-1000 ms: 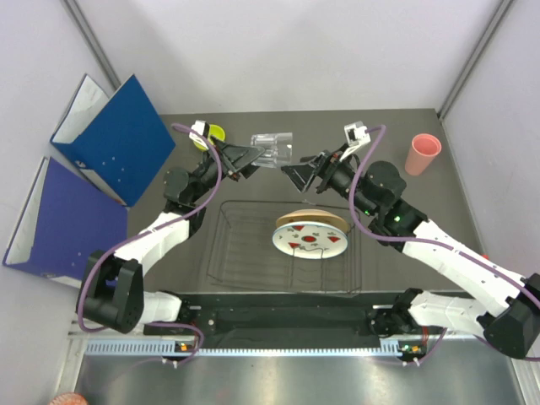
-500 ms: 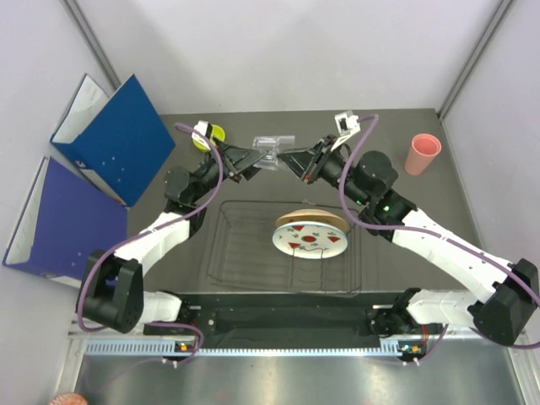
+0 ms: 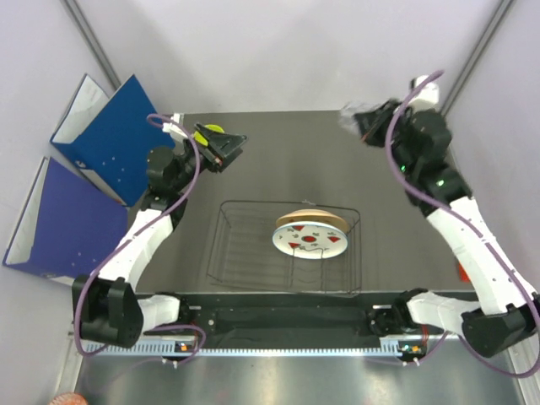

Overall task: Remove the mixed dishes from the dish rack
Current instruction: Place the cup at the center of the board.

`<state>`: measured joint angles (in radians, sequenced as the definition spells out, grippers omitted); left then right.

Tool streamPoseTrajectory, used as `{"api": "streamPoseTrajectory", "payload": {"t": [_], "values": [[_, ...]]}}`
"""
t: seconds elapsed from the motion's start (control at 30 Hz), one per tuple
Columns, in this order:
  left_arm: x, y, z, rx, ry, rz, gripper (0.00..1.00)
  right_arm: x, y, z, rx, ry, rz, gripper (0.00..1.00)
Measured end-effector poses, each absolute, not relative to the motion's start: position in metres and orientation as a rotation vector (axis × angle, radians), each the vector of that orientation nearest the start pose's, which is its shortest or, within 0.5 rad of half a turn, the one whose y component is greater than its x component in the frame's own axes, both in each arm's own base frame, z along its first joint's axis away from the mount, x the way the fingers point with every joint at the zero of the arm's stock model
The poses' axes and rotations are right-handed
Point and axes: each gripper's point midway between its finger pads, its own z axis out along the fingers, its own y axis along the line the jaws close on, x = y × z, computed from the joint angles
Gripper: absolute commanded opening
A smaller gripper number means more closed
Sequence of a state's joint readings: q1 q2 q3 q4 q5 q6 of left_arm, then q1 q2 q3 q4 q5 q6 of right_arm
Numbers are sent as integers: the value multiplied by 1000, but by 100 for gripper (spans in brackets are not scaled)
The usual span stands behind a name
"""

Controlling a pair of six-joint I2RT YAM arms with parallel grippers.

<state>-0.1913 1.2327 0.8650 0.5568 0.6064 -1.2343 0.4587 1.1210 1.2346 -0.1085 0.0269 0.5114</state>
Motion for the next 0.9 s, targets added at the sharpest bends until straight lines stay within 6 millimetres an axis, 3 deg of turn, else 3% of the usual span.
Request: {"api": "streamPoseTrajectory", "payload": {"t": [0.13,0.2,0.3,0.4,0.5,0.57,0.7,0.9], "values": [[351,-186,325,-344,1717,-1383,99,378,114,421,294,1651,458,0],[351,-181,307,-375,1783,-1306,99,392,88,410,379,1686,355,0],[349,-174,284,-416,1866,-1217,99,411,51,359,511,1813,203,0],[344,-166,267,-443,1917,-1147,98,421,22,285,629,1971,64,0],[336,-164,257,-449,1948,-1126,98,409,10,214,689,2145,-30,0],[333,-166,251,-449,1965,-1130,98,400,7,182,707,2236,-59,0],[327,-168,236,-455,2004,-1140,98,401,2,157,729,2295,-90,0],[323,-168,224,-467,2034,-1136,98,412,-23,132,802,2327,-176,0]]}}
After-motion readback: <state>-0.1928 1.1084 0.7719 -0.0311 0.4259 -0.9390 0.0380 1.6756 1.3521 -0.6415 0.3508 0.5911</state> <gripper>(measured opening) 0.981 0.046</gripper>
